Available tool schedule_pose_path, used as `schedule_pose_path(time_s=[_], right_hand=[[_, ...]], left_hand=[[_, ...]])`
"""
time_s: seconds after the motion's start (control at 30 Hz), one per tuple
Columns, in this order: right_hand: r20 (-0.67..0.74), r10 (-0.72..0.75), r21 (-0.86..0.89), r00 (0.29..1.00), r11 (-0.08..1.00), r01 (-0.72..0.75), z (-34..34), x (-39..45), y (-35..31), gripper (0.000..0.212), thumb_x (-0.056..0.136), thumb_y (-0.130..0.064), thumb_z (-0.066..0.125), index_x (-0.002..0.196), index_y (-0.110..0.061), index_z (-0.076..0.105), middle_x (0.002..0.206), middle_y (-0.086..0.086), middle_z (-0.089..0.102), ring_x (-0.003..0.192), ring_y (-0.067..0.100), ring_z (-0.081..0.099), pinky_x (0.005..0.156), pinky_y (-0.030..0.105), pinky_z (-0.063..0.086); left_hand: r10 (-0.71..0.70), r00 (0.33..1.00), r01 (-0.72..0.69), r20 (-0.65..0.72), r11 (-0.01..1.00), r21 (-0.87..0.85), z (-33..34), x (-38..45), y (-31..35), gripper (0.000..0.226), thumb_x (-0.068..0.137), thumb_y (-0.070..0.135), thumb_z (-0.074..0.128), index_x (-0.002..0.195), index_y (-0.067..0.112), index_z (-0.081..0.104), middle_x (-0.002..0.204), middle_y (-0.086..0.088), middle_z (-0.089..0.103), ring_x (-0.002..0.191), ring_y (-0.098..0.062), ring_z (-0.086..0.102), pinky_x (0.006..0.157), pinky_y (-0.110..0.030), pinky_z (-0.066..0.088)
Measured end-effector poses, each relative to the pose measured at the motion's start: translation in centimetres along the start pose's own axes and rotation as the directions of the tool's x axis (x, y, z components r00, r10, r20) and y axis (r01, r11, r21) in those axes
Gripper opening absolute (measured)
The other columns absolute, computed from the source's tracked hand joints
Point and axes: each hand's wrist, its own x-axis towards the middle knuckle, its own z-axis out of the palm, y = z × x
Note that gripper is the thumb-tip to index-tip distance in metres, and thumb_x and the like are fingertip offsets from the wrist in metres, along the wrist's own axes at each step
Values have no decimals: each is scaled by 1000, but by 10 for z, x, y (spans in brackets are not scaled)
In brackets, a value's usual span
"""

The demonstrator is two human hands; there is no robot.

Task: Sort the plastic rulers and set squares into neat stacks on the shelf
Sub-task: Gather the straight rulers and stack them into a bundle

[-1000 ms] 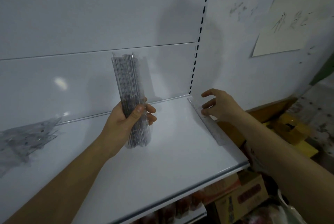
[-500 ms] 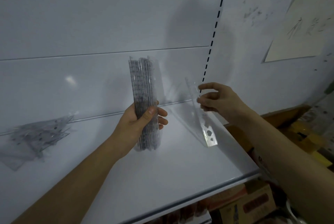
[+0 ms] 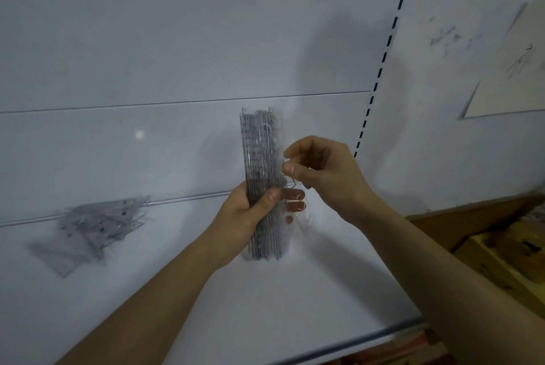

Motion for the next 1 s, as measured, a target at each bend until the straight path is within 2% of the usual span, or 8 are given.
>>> schedule_pose_path(time_s=[0.17, 0.33, 0.4, 0.5, 0.6, 0.7, 0.8, 1.0], right_hand=[[-78, 38, -4, 996, 999, -38, 12, 1, 4, 11, 86, -4, 76, 84, -1, 66, 73, 16, 65, 60, 11, 59, 55, 24, 50], [-170, -53, -169, 984, 985, 24, 21, 2, 9, 7, 90, -13, 72, 92, -16, 66, 80, -3, 66, 74, 4, 59, 68, 15, 48], [-163, -30, -119, 986, 993, 11, 20, 1, 8, 19, 92, -21, 72, 109, -20, 64, 91, -4, 68, 86, 3, 63, 71, 13, 49], [-26, -6, -120, 1000, 993, 2, 22, 2, 4, 51, 86, -37, 76, 130, -24, 57, 112, -6, 68, 109, 8, 63, 76, 22, 57], [63, -16, -122, 998, 992, 24, 32, 4, -5, 69, 73, -46, 81, 131, -22, 54, 119, -5, 69, 112, 12, 65, 90, 36, 58], [49, -60, -30, 997, 998, 61, 37, 9, -20, 51, 74, -23, 89, 117, -13, 62, 100, 1, 76, 95, 16, 73, 89, 41, 59], [71, -107, 64, 992, 993, 102, 40, 12, -25, 35, 77, -6, 86, 106, -3, 67, 90, 7, 77, 86, 23, 74, 87, 45, 60], [184, -83, -9, 979, 996, 86, 38, 12, -16, 27, 79, -13, 84, 98, -3, 67, 86, 10, 74, 83, 30, 72, 82, 47, 60]], left_hand=[[26, 999, -27, 20, 999, 41, 1, -1, 1, 38, 98, 27, 55, 132, 10, 53, 119, -16, 70, 113, -37, 66, 95, -54, 52], [110, 993, -101, -51, 983, 156, -1, 0, 4, 36, 98, 27, 54, 123, 0, 54, 103, -18, 71, 98, -36, 71, 91, -50, 56], [168, 982, -148, -81, 966, 213, -1, 0, 5, 33, 97, 23, 54, 121, 0, 55, 99, -13, 72, 93, -30, 72, 87, -42, 58], [220, 970, -193, -102, 956, 222, 4, -1, 4, 29, 95, 17, 56, 123, 13, 55, 100, -5, 73, 93, -22, 72, 82, -28, 56], [207, 974, -182, -88, 957, 227, 14, -1, 0, 39, 97, 1, 56, 125, 27, 50, 105, 10, 73, 104, -9, 69, 83, -18, 53], [207, 976, -185, -69, 953, 241, 20, -2, -1, 47, 95, -7, 57, 122, 31, 49, 105, 22, 71, 107, 0, 66, 83, -14, 51], [197, 979, -177, -59, 952, 252, 16, -1, -3, 48, 91, -9, 61, 117, 30, 52, 102, 22, 72, 104, -3, 67, 84, -18, 53], [94, 993, -58, -75, 924, 378, 8, 1, -8, 45, 73, 1, 85, 105, 23, 63, 99, 10, 74, 93, -8, 71, 77, -22, 57]])
